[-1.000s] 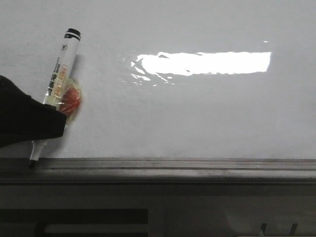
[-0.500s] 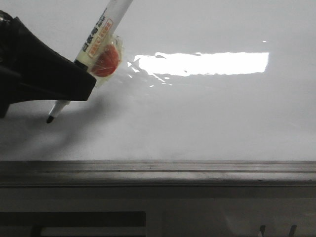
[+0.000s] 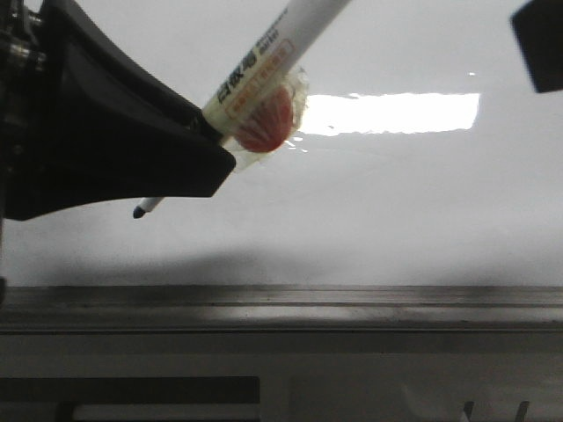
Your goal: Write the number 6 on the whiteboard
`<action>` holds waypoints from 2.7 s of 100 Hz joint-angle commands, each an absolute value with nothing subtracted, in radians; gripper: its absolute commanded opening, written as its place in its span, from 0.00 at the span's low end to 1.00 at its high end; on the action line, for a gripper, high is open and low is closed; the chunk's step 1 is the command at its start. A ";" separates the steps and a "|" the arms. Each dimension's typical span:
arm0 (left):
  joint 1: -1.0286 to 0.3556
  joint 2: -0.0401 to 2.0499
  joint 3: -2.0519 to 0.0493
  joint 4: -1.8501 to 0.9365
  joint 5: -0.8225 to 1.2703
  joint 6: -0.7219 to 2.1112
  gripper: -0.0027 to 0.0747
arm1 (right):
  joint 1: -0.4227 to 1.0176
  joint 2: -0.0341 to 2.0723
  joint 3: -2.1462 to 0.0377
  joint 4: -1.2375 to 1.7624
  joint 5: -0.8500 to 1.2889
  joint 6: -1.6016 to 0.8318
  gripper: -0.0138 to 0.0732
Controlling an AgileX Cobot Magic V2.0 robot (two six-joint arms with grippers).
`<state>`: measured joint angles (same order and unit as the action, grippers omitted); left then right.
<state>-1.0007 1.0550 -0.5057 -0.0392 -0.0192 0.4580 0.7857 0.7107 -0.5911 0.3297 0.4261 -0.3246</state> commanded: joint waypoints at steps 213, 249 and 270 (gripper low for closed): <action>-0.675 0.648 -0.526 -0.228 0.015 0.447 0.51 | 0.713 1.078 -0.918 0.454 0.186 -0.344 0.08; -0.639 0.648 -0.526 -0.238 0.006 0.447 0.51 | 0.621 1.172 -1.042 0.414 0.189 -0.344 0.08; -0.639 0.648 -0.526 -0.238 0.000 0.447 0.51 | 0.648 1.234 -1.030 0.418 0.291 -0.344 0.08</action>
